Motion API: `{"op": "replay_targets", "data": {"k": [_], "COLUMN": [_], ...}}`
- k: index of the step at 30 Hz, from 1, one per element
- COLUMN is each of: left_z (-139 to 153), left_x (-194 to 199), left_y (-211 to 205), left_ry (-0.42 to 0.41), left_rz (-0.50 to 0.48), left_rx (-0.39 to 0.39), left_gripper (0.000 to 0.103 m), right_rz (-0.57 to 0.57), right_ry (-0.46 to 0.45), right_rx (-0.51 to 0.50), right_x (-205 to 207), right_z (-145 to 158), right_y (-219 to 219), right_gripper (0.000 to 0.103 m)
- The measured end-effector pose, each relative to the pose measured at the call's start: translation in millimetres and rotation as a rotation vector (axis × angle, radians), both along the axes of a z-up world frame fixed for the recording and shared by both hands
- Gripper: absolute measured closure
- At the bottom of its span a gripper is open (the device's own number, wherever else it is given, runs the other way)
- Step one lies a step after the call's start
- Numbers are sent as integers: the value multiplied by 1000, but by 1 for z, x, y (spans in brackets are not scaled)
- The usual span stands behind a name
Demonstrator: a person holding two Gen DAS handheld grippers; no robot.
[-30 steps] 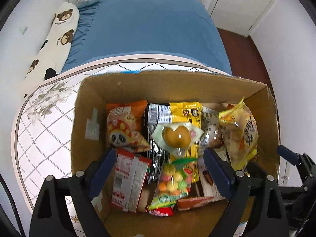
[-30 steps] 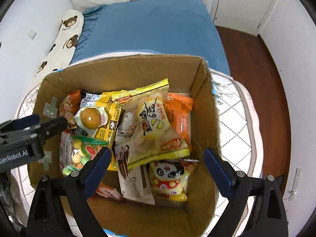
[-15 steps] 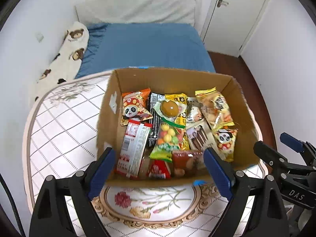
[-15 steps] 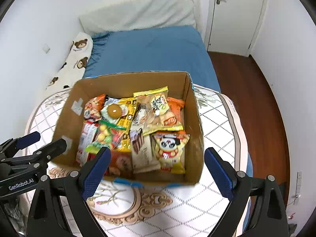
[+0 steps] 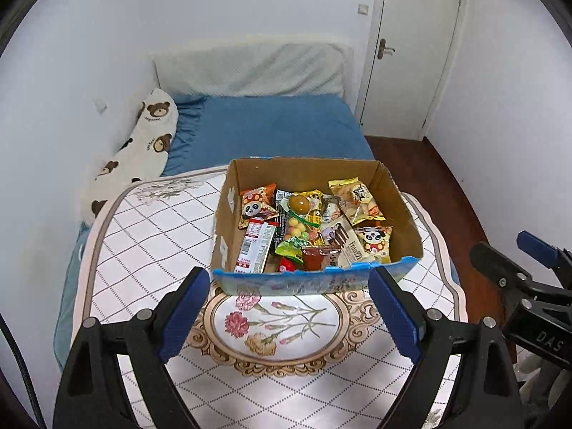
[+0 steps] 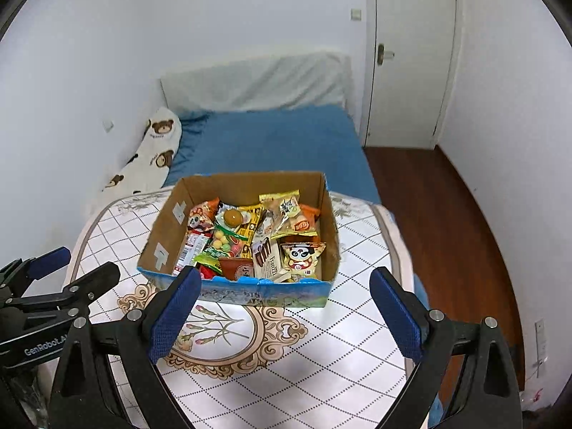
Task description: Organize snacks
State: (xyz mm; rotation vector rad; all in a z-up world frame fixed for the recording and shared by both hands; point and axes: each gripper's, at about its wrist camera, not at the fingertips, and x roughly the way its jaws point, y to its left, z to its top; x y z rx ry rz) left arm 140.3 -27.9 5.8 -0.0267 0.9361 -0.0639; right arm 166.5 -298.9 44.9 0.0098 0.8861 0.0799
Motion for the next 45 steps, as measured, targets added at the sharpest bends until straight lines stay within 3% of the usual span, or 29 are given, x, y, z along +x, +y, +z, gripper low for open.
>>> {"op": "replay_targets", "data": {"k": [9, 20, 25, 28, 45], "left_z": [36, 57, 54, 48, 6], "left_x": [-53, -70, -63, -53, 18], "left_y": [-4, -3, -3, -2, -4], "left_ry": [-107, -166, -169, -163, -85], "left_rz": [14, 21, 30, 42, 64], "left_rx": [27, 26, 31, 33, 60], "left_gripper": [12, 11, 11, 1, 0], "right_rz": [-9, -11, -17, -24, -63], "right_ry": [-99, -166, -154, -139, -100], "right_rx": [0, -39, -37, -33, -76], "right_x": [-67, -91, -82, -70, 7], "right_z": [43, 72, 66, 57, 6], "right_y": [-4, -3, -5, -7, -2], "right_gripper": [2, 1, 0, 0, 0]}}
